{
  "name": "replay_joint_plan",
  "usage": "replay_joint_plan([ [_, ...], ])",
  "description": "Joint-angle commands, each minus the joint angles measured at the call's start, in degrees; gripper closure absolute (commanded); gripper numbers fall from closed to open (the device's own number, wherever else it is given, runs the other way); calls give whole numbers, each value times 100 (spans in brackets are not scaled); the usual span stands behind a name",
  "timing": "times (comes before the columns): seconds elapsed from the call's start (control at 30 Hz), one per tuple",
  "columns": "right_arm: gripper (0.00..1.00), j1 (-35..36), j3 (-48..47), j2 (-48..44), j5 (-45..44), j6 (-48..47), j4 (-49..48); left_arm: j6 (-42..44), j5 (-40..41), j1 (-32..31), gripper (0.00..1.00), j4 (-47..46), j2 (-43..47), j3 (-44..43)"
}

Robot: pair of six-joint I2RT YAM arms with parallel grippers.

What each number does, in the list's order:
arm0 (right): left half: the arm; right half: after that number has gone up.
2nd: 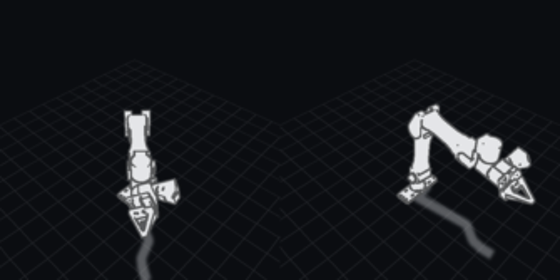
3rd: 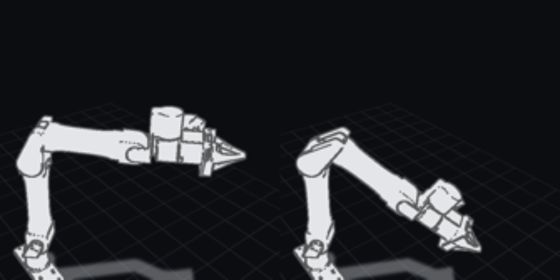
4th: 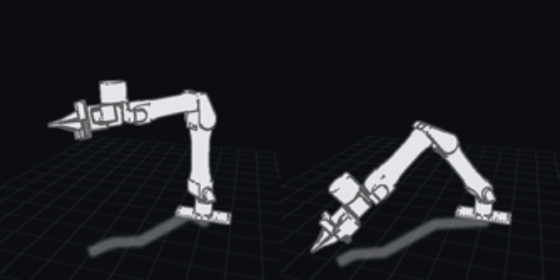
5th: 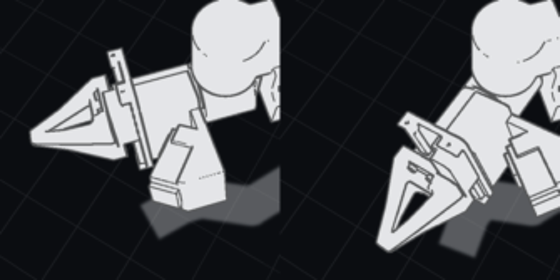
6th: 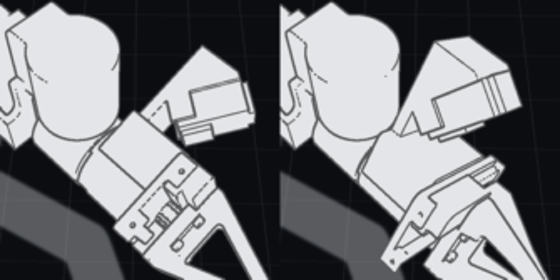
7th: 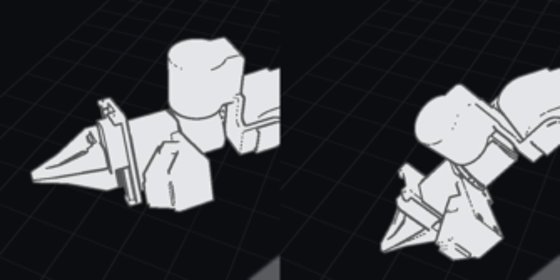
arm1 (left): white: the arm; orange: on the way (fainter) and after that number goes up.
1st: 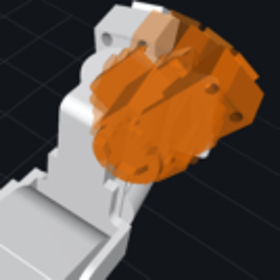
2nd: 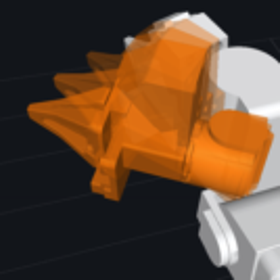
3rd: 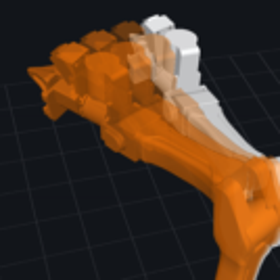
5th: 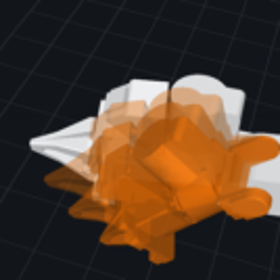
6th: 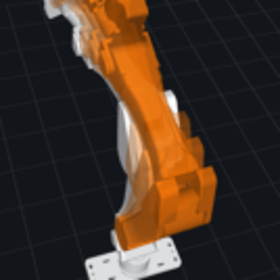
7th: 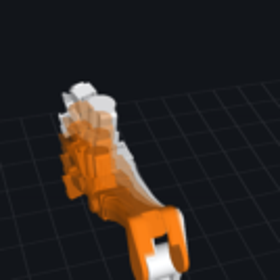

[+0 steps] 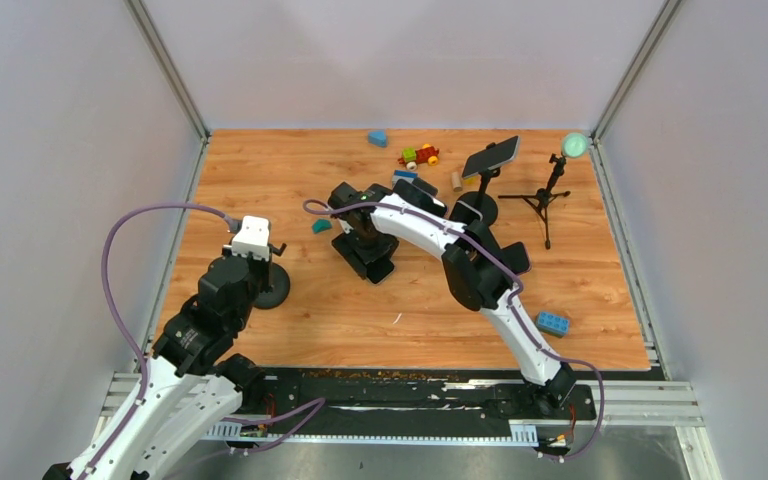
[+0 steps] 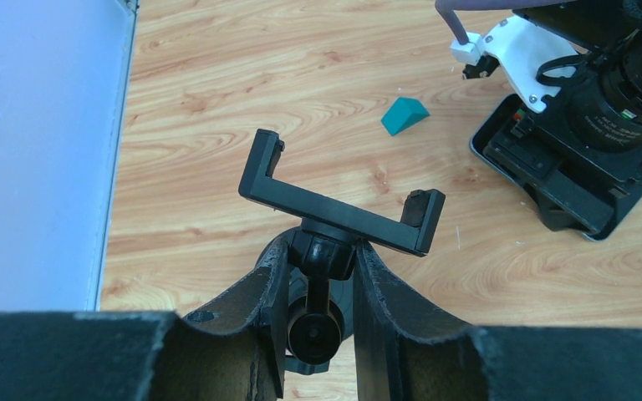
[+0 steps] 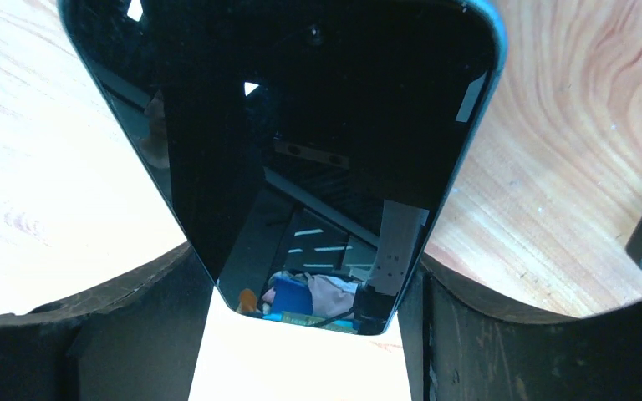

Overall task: Remove the phone from the phone stand
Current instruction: Place the phone at the center of the board.

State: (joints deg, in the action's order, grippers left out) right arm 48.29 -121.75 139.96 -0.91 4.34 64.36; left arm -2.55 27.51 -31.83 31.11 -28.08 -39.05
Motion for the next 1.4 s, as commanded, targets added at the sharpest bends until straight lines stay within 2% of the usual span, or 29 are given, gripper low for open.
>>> replay_joint_plan([
  [0.0,66,-22,527,859,95,-58,1032,143,149,16,100,-453,63,-77],
  [0.17,63,-22,561,852,99,-142,1214,140,158,11,100,-440,71,-84],
  [0.23,64,-22,833,713,-75,-155,1164,140,151,12,100,-438,61,-78],
  [0.47,65,6,1864,40,193,-215,782,149,134,15,100,-450,35,-80],
  [0.77,57,6,2013,274,-80,-151,588,138,135,15,100,-432,34,-75],
  [1.03,45,28,2185,205,-162,-131,367,163,147,15,100,-455,20,-70],
  [1.23,30,29,2200,112,-119,-135,250,155,149,13,100,-443,25,-68],
  [1.37,24,24,2212,41,-141,-114,182,165,150,16,100,-444,26,-59],
])
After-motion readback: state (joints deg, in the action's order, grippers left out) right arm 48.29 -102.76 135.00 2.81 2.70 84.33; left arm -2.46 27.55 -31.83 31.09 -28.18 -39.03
